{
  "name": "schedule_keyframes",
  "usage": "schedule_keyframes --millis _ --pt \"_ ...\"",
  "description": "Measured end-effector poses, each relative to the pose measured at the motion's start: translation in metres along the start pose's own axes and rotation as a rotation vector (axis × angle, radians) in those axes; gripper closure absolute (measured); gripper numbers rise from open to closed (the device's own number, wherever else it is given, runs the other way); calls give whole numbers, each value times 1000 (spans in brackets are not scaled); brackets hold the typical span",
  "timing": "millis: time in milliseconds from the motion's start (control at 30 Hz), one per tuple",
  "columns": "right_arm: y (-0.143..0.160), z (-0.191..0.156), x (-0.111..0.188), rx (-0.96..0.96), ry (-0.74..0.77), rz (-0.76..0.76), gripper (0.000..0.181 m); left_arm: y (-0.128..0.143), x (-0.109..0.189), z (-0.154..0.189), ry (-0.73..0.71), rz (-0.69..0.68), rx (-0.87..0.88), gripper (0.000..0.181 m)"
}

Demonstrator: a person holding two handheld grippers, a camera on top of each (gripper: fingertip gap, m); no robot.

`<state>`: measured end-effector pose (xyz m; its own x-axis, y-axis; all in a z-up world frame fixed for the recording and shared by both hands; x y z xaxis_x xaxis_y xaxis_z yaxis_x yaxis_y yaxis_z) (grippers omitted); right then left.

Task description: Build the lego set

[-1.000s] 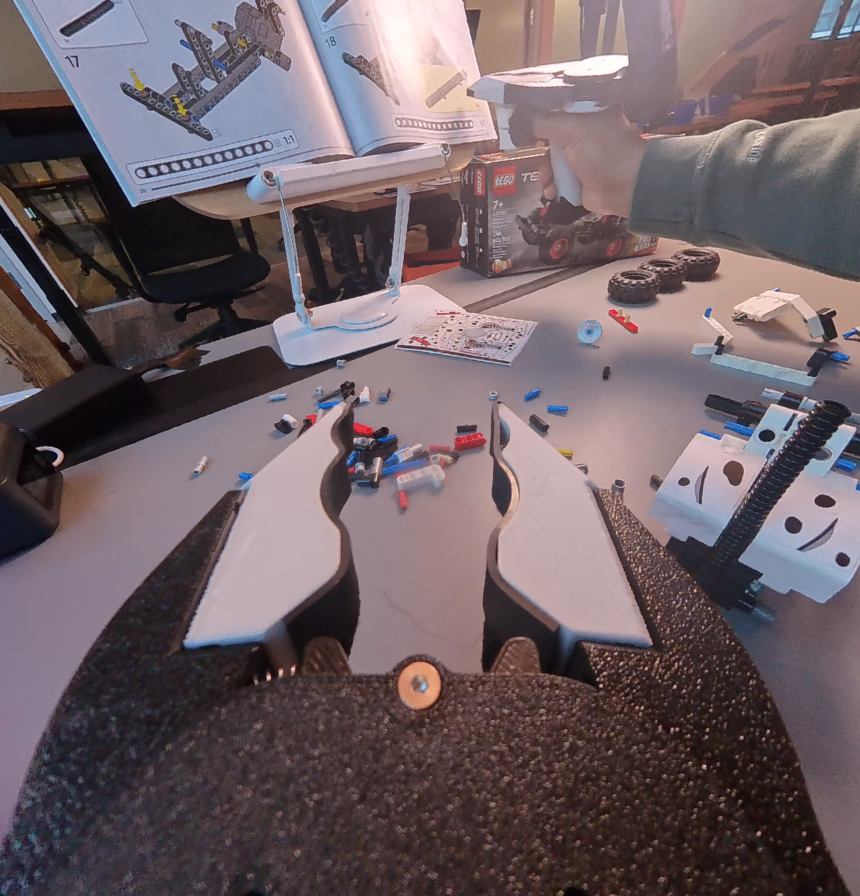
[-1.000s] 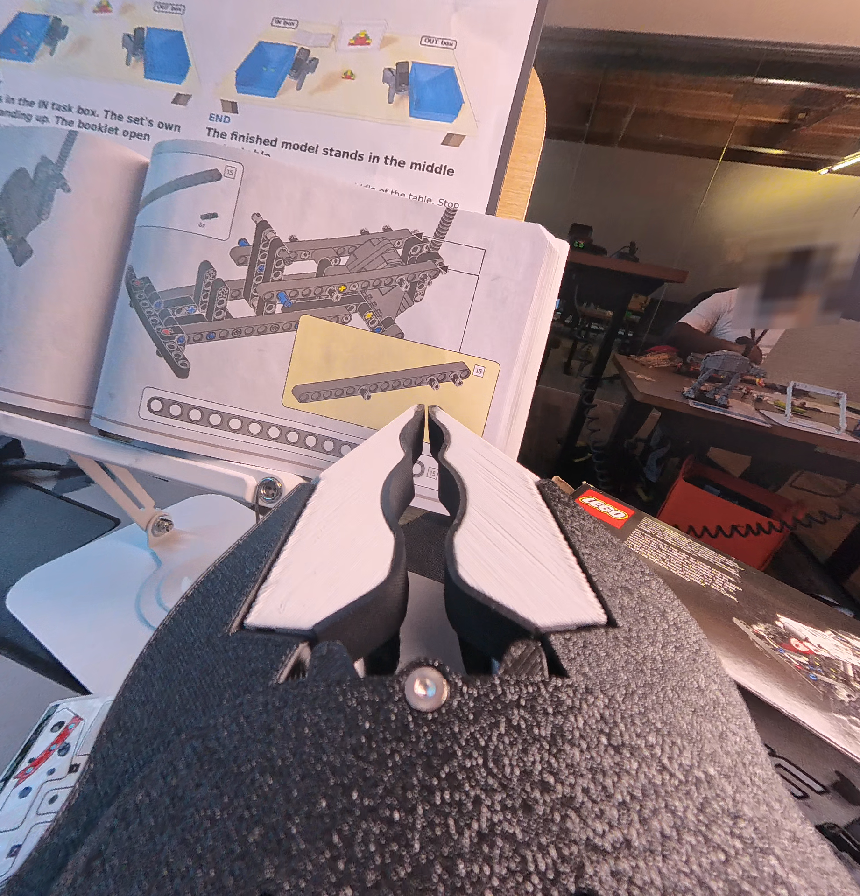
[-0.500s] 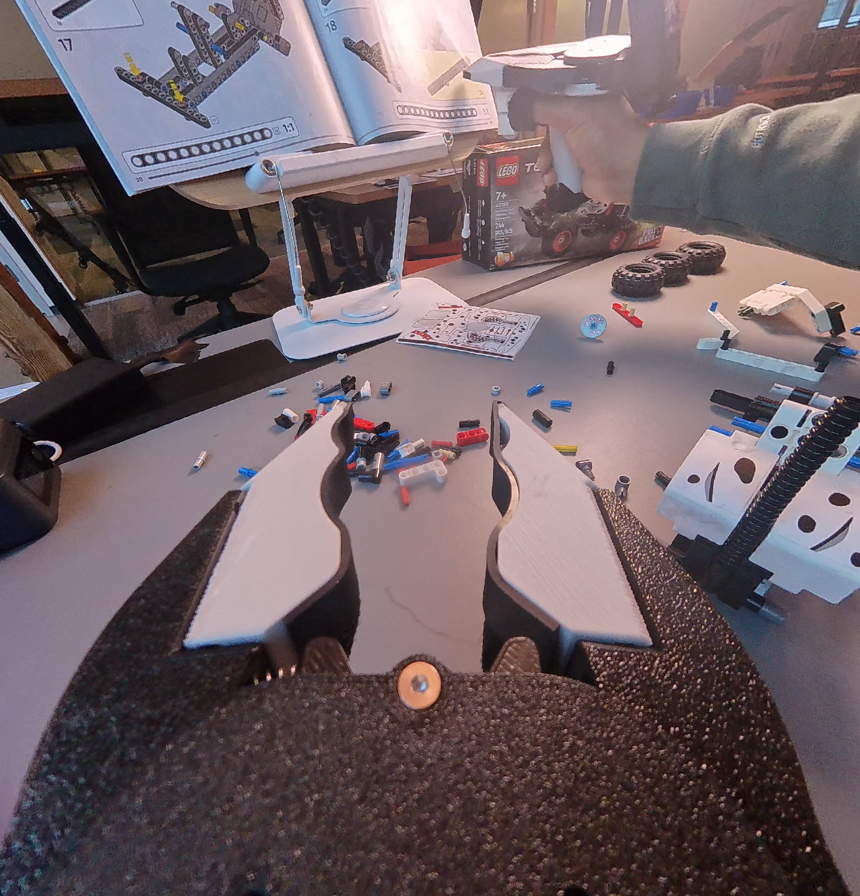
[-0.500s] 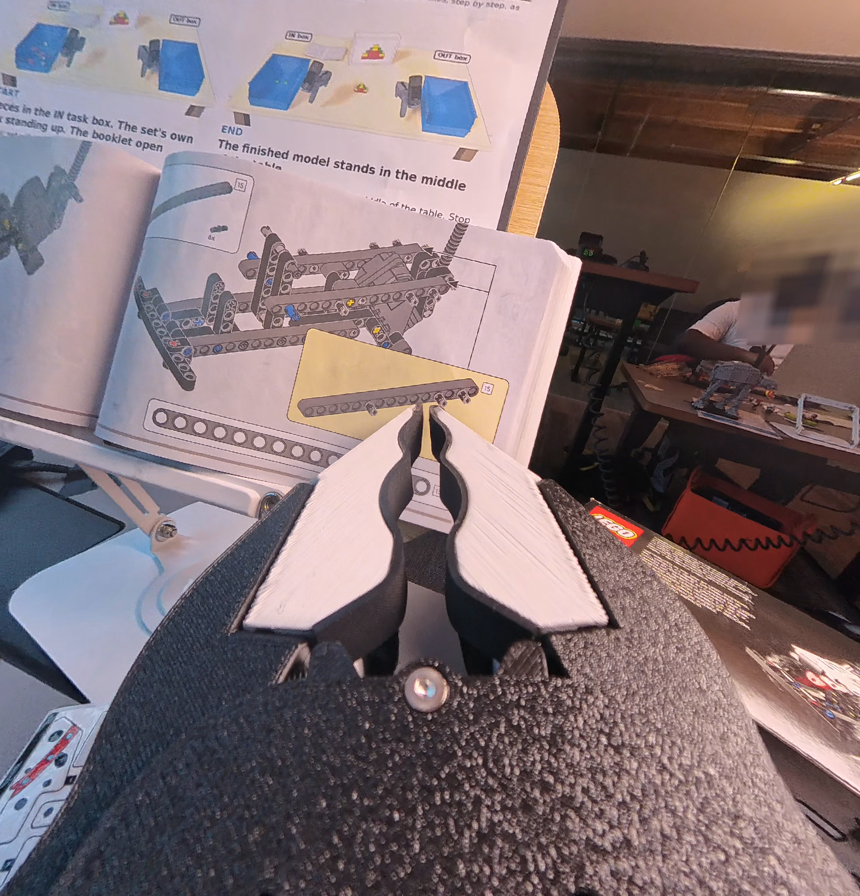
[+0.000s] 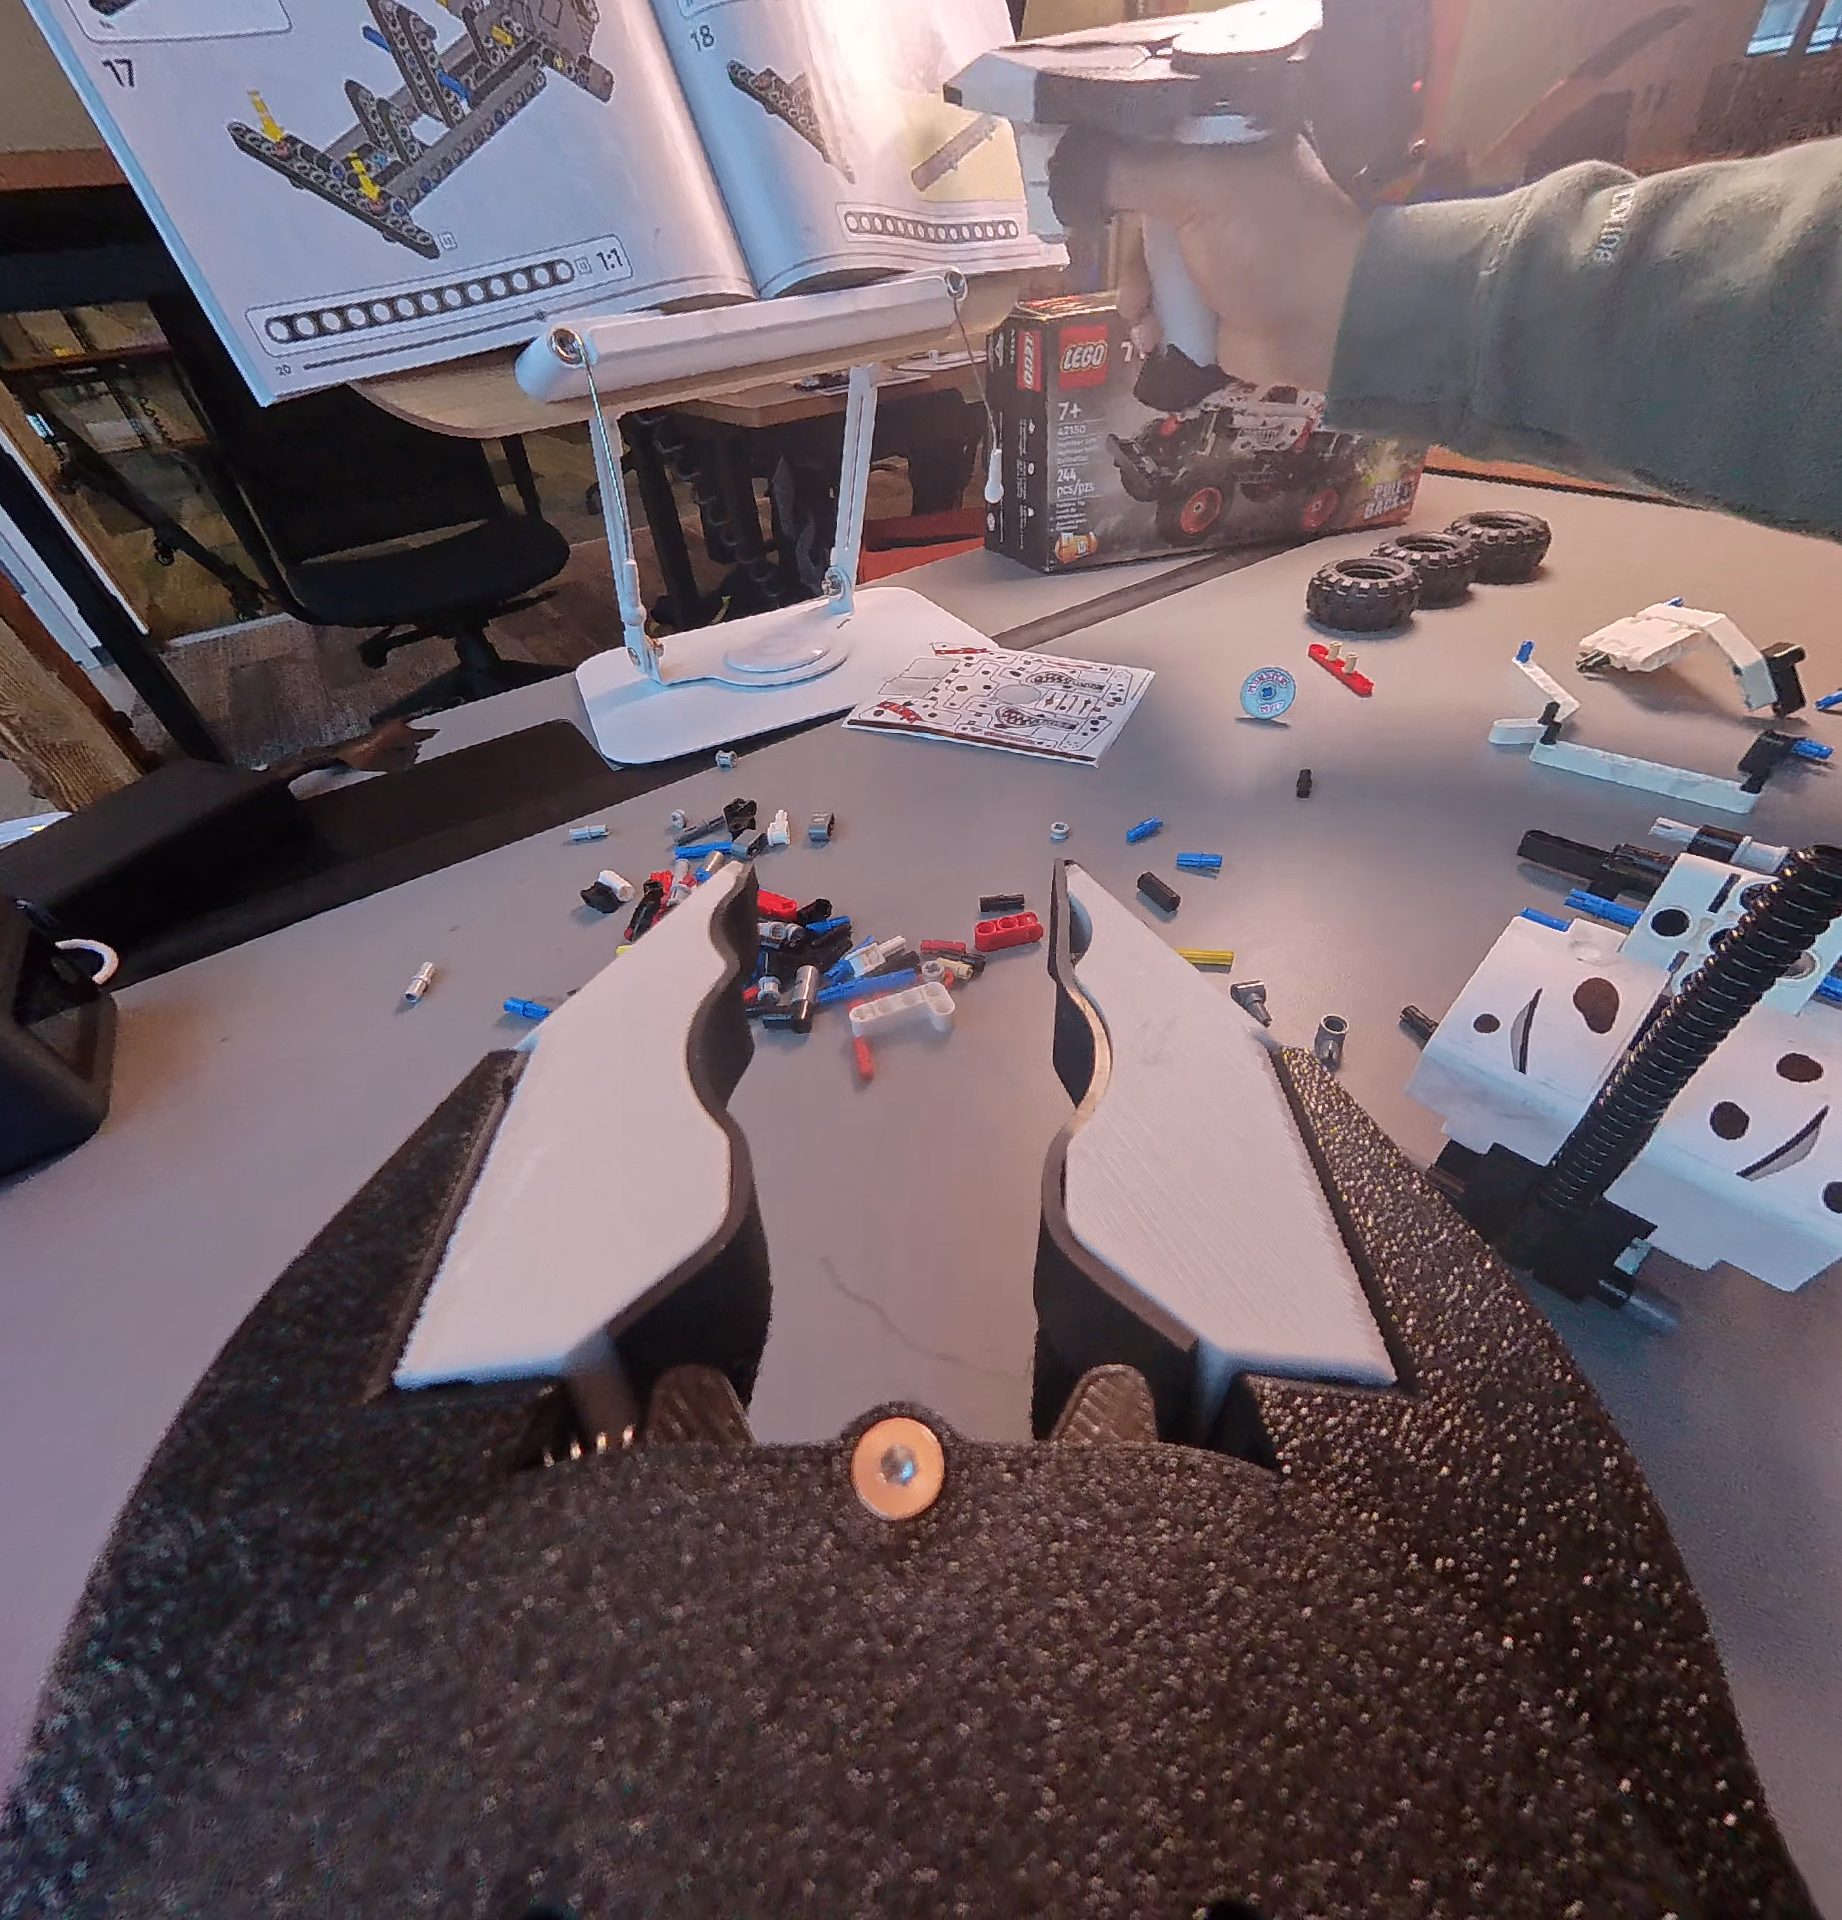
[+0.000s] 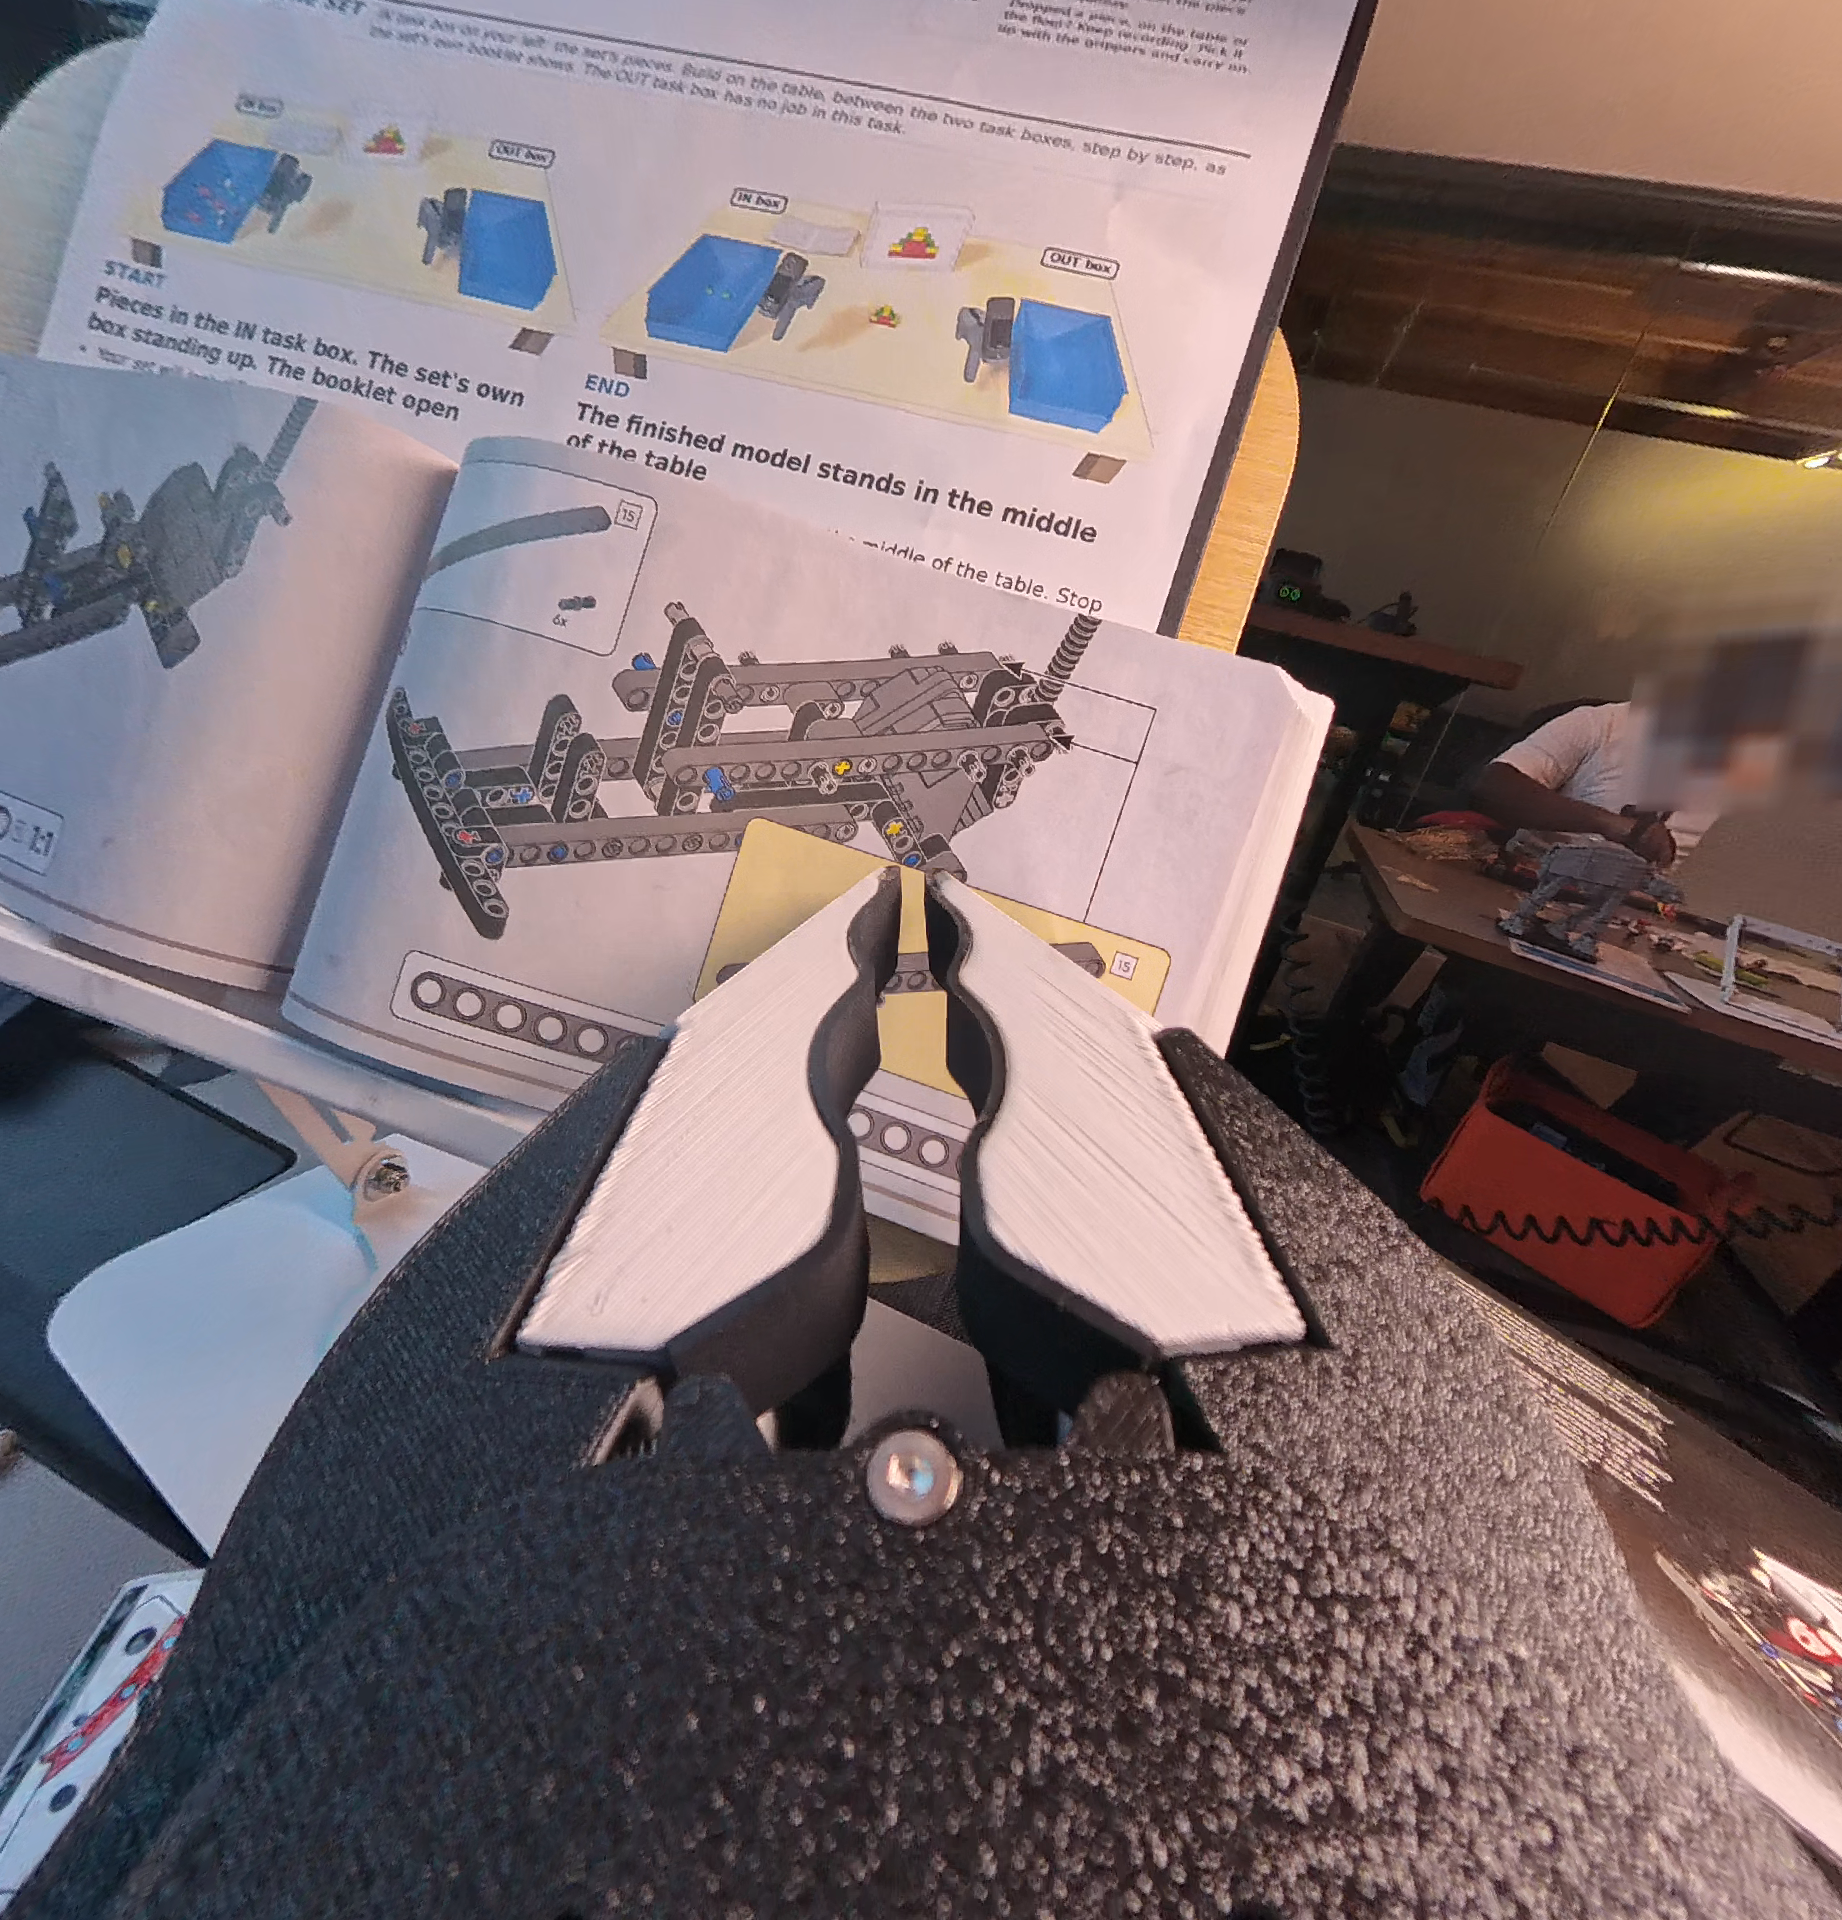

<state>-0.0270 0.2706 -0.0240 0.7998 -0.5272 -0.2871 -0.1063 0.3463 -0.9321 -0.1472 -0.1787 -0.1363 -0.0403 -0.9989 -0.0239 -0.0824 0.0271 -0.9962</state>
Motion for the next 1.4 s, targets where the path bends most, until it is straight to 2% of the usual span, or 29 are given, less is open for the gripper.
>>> schedule_keyframes --millis 300,700,1400 --pt "-12 -3 -8 15 -11 0 174 -1 1 -1 1 4 7 125" --pt "-12 4 -13 7 1 -14 167 0 1 -1 3 -2 9 125" --pt "-11 19 -19 18 60 -16 181 1 0 -2 3 -10 14 125"
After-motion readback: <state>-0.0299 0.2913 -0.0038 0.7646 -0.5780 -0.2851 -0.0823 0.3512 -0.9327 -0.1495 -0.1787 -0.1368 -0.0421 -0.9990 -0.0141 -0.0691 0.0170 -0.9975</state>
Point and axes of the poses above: each gripper's, where its closed fingertips meet, x back along the fingers, y out of its underside, z = x × y across the jaws, the point moved 10 cm from there along x, back along the fingers, and after that the axes turned 10 degrees about z, right-handed, at the moved point
